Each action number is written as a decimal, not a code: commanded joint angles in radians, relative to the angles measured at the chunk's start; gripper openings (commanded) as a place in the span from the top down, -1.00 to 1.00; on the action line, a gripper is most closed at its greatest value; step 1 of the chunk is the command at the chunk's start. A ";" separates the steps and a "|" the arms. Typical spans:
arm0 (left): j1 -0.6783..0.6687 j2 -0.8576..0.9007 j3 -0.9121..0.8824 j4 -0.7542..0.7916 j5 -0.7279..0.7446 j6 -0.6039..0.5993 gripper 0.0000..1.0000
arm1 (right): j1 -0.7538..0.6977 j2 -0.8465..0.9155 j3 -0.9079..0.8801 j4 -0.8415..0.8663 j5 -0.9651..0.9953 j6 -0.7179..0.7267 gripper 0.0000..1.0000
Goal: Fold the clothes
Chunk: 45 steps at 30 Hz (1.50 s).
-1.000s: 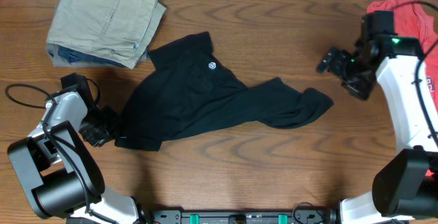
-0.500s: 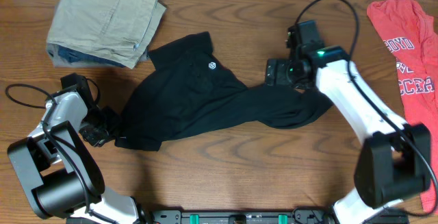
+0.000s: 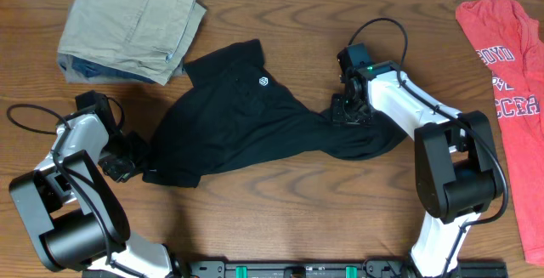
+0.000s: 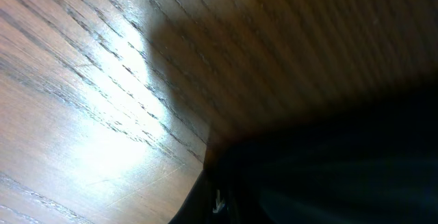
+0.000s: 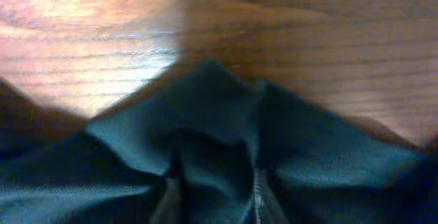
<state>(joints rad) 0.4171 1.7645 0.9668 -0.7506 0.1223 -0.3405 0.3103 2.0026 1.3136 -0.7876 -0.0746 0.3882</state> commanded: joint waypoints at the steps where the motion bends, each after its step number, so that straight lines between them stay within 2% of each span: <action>1: 0.003 0.010 -0.021 0.012 -0.017 -0.005 0.88 | -0.002 -0.010 0.001 -0.014 -0.005 0.000 0.80; 2: 0.003 0.010 -0.021 0.012 -0.017 -0.005 0.88 | -0.006 -0.013 0.006 -0.023 -0.005 0.000 0.98; 11: 0.003 0.011 -0.021 0.011 -0.017 -0.005 0.88 | -0.054 -0.105 0.101 -0.154 -0.004 0.000 0.98; 16: 0.003 0.003 -0.020 0.007 0.078 -0.005 0.87 | -0.078 -0.217 0.128 -0.221 -0.004 0.000 0.98; 26: 0.002 -0.124 -0.020 -0.046 0.121 0.010 0.88 | -0.081 -0.410 0.128 -0.442 -0.004 0.016 0.98; 32: 0.002 -0.195 -0.020 -0.085 0.121 0.014 0.88 | -0.048 -0.425 0.126 -0.626 -0.008 0.045 0.98; 36: 0.002 -0.211 -0.020 -0.109 0.121 0.018 0.88 | 0.031 -0.425 0.082 -0.694 -0.008 0.053 0.96; 38: 0.002 -0.210 -0.021 -0.117 0.121 0.024 0.87 | 0.086 -0.425 0.042 -0.690 -0.009 0.057 0.83; 41: 0.002 -0.211 -0.021 -0.124 0.121 0.029 0.88 | 0.186 -0.425 -0.034 -0.666 -0.009 0.106 0.14; 42: 0.002 -0.211 -0.021 -0.124 0.121 0.030 0.88 | 0.214 -0.425 -0.054 -0.653 -0.009 0.121 0.07; 45: 0.002 -0.211 -0.021 -0.124 0.121 0.030 0.88 | 0.292 -0.425 -0.105 -0.597 -0.009 0.179 0.06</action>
<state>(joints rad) 0.4171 1.5677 0.9512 -0.8684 0.2451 -0.3321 0.5476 1.5932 1.2407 -1.4075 -0.0906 0.4908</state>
